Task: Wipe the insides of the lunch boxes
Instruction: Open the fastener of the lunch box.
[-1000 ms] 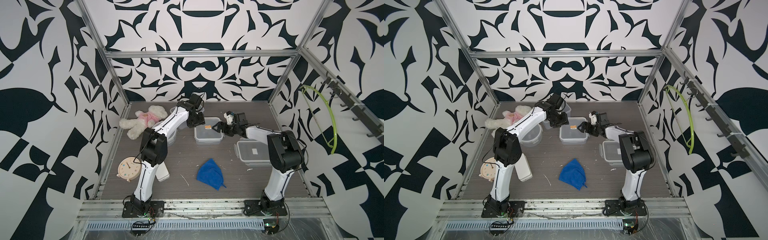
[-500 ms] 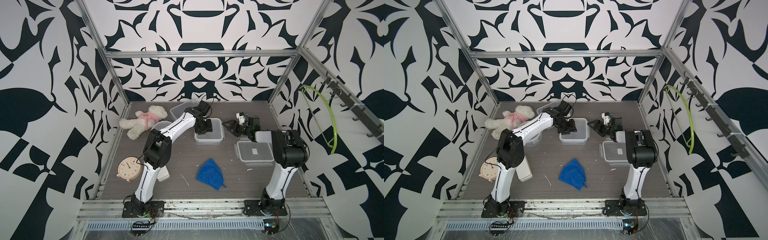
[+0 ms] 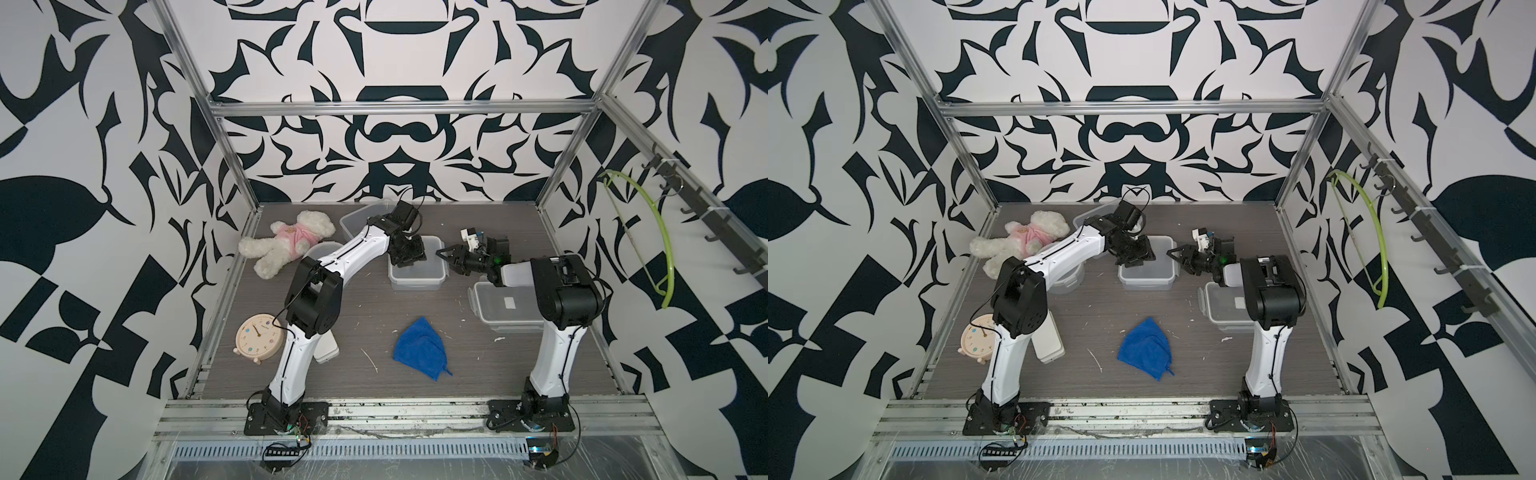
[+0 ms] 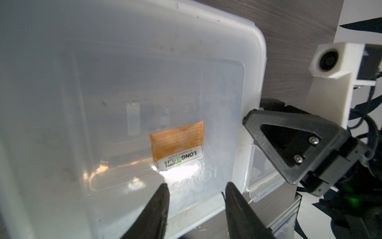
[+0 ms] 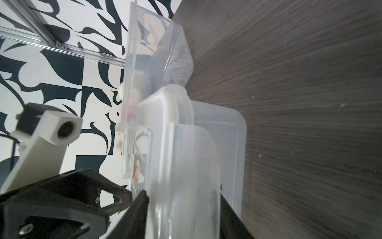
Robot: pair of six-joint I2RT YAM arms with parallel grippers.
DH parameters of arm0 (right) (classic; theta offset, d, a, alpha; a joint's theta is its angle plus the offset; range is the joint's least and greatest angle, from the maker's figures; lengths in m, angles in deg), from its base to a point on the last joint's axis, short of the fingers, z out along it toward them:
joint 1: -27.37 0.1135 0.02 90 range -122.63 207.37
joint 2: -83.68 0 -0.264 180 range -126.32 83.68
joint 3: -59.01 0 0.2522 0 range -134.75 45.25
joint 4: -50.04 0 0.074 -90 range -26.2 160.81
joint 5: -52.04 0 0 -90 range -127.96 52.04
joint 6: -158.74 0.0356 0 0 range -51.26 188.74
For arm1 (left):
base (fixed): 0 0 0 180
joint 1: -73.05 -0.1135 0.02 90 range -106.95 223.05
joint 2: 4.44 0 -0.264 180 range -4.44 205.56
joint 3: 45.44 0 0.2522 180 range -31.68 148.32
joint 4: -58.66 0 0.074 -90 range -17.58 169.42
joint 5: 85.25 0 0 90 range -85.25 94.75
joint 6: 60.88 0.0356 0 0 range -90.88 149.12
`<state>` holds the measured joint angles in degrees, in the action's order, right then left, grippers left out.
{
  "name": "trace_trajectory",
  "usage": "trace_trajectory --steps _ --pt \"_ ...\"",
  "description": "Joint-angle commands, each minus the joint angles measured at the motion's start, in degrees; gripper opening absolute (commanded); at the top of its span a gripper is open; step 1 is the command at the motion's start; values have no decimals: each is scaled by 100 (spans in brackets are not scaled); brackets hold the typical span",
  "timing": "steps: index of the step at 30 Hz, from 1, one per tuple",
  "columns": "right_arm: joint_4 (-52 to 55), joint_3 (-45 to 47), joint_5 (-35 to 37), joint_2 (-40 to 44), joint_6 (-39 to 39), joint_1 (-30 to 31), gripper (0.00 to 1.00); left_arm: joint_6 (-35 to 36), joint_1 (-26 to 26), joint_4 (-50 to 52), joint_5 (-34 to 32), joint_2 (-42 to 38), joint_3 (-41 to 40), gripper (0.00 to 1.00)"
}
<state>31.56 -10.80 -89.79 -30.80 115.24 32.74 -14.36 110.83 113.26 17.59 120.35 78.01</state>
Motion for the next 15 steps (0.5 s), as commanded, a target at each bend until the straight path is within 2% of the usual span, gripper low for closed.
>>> trace_trajectory --steps 1,6,9,12,15 --pt "754 -26 334 528 -601 55 35 33 -10 246 -34 382 -287 48" --pt "2583 -370 1258 1013 -1591 214 18 33 -7 100 80 467 -354 48" --pt "3597 -739 2018 1138 -2090 404 11 33 -3 41 160 511 -324 48" --pt "4359 -1148 2694 1140 -2434 593 0 24 -7 21 247 557 -209 48" --pt "4774 -1496 2950 1090 -2574 625 0 80 10 142 280 566 39 48"
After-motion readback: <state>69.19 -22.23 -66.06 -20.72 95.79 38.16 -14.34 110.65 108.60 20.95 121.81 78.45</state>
